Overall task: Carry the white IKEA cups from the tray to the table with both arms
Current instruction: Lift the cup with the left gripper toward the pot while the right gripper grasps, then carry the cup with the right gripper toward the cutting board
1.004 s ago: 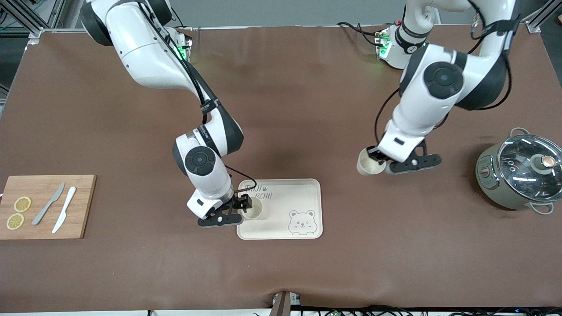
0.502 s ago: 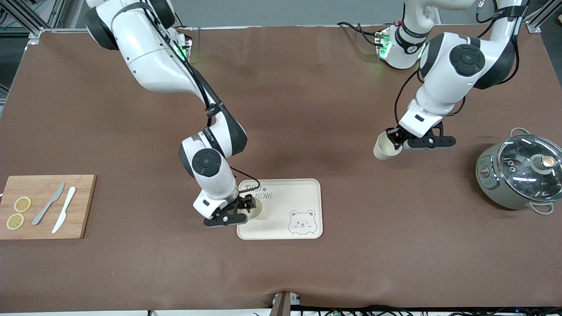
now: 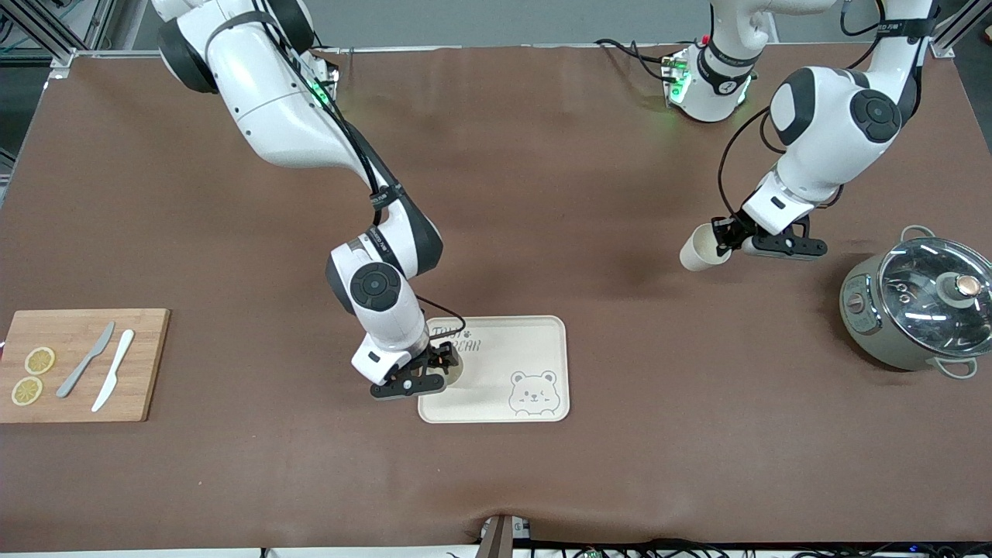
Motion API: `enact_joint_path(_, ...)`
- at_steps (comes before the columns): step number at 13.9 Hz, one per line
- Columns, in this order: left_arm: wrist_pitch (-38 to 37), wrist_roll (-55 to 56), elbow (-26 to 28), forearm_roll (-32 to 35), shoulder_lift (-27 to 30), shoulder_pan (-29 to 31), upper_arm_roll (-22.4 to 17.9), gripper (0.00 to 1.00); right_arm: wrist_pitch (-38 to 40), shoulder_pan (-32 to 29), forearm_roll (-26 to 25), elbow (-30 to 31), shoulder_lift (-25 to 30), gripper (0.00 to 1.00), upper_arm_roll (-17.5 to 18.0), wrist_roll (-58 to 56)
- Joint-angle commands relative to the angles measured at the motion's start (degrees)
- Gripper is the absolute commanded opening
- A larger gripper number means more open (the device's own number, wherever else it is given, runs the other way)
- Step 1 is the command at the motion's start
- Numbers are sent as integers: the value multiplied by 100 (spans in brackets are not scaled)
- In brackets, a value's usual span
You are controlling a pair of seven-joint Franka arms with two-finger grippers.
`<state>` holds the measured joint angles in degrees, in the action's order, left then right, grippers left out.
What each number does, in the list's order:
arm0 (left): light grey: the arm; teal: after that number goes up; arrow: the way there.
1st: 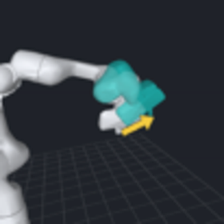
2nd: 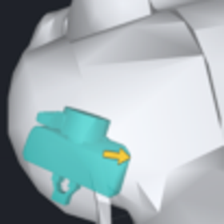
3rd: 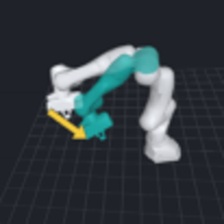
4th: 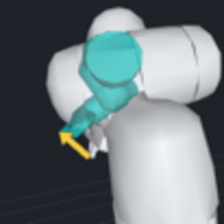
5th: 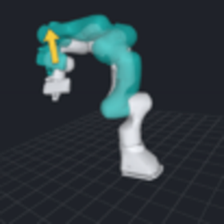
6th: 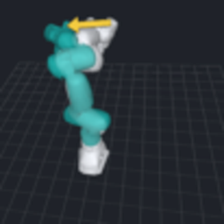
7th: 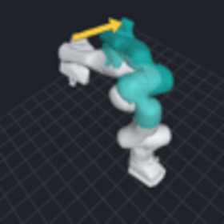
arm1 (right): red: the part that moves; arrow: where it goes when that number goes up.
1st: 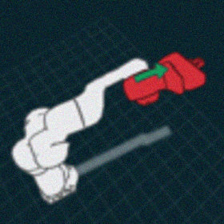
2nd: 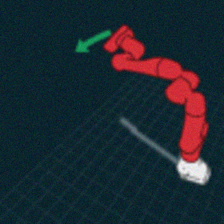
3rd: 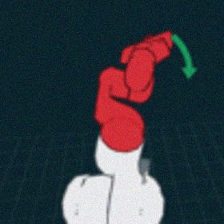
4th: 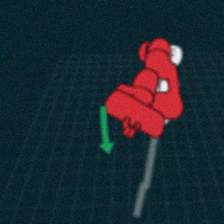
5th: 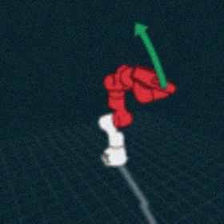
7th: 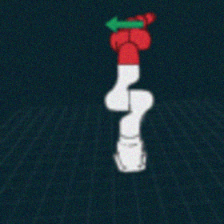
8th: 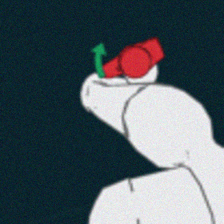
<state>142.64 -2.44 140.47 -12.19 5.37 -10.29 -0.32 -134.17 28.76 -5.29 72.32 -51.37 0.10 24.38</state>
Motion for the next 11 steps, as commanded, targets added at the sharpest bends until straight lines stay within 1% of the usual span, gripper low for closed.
enact_joint_path(1, 491, -247, 209, -126, -79, 36, 41, 0, 5, 59, -122, -166, -92, 100, -45, 102)
enact_joint_path(5, 1493, -415, 595, -126, -413, 36, 41, 0, 5, 50, -113, -166, -92, 100, -36, 94)
enact_joint_path(6, 1617, -415, 605, -126, -527, 28, 41, 0, 5, 59, -113, -166, -92, 100, -36, 94)
enact_joint_path(7, 1697, -415, 605, -126, -589, 28, 41, 0, 5, 94, -113, -175, -92, 98, -36, 94)
enact_joint_path(8, 1706, -415, 657, -126, -598, 28, 41, 0, 5, 103, -113, -184, -83, 85, -36, 102)
enact_joint_path(11, 1768, -459, 745, -126, -616, 28, 41, 0, 5, 147, -95, -210, -83, 64, -19, 129)
